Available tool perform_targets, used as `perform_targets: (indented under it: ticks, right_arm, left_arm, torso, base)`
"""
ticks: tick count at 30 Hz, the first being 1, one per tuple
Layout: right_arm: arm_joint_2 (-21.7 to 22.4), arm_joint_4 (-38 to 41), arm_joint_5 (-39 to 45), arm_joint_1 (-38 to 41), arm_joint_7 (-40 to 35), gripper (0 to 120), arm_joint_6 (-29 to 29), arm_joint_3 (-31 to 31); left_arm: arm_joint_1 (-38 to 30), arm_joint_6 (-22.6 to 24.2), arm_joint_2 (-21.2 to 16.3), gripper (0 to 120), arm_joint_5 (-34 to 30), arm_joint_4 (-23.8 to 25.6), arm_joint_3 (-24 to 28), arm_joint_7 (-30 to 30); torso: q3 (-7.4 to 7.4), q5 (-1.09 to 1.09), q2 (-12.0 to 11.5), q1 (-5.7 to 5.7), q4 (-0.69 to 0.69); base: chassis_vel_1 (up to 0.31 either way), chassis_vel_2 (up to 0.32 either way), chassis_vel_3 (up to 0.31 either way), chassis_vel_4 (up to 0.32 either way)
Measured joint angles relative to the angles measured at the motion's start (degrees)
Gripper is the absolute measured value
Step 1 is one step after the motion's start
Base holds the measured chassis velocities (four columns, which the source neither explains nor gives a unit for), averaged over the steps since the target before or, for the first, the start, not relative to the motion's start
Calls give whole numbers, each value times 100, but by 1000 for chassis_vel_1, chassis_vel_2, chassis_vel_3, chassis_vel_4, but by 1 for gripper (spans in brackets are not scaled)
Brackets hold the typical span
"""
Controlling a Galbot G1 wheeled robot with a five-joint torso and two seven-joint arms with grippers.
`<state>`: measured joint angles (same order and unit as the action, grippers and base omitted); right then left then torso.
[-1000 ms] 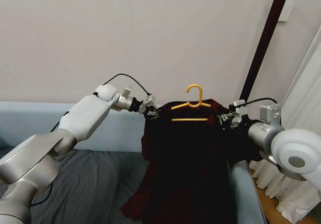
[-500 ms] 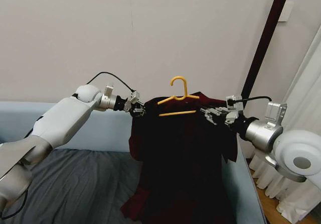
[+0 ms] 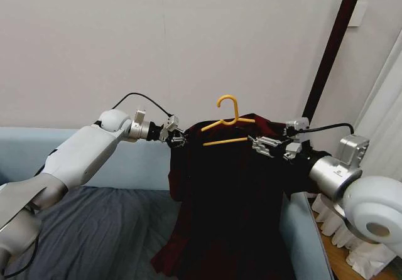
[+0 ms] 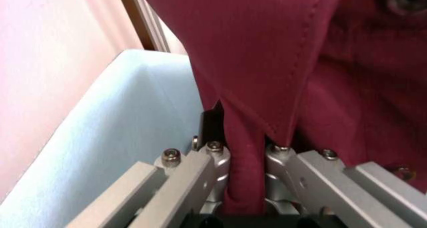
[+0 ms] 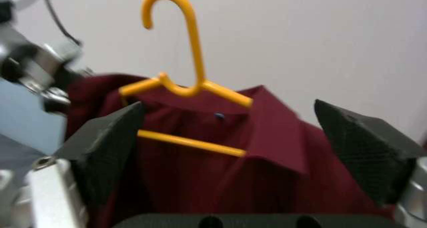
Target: Pick up the clothes from the sofa and hang them on the clothes hanger.
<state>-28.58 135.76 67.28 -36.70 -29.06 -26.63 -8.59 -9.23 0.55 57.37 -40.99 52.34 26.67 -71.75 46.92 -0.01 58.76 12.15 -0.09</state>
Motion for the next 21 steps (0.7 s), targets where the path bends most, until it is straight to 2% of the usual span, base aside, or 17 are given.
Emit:
perform_targets:
  ticks: [1,3,5,14,17,21]
  right_arm:
    - [0,0,0,0,0,98,0,0]
    - [12,145,-296,87,-390,100,-601,28]
    - [-21,120,-396,126,-456,100,-867,138]
    - [-389,-604,-355,257,-171,100,-782,292]
    - [-438,-790,-420,260,-159,97,-767,314]
    - [-431,-837,-593,226,-143,81,-897,317]
  left_arm:
    - [0,0,0,1,0,0,0,0]
    - [-14,-7,51,1,37,-50,0,2]
    - [-41,-9,94,1,49,-63,10,2]
    - [-113,-1,183,1,59,-96,89,7]
    - [-131,0,233,1,71,-143,116,6]
    - [-151,-4,311,1,113,-246,129,-6]
  torso:
    - [0,0,0,0,0]
    - [0,-1,0,0,2]
    - [1,2,-1,0,0]
    - [1,1,-1,0,2]
    - [1,2,-1,1,1]
    - [1,1,-1,1,0]
  base:
    - [0,0,0,0]
    - [0,0,0,0]
    - [0,0,0,0]
    - [0,0,0,0]
    - [0,0,0,0]
    - [0,0,0,0]
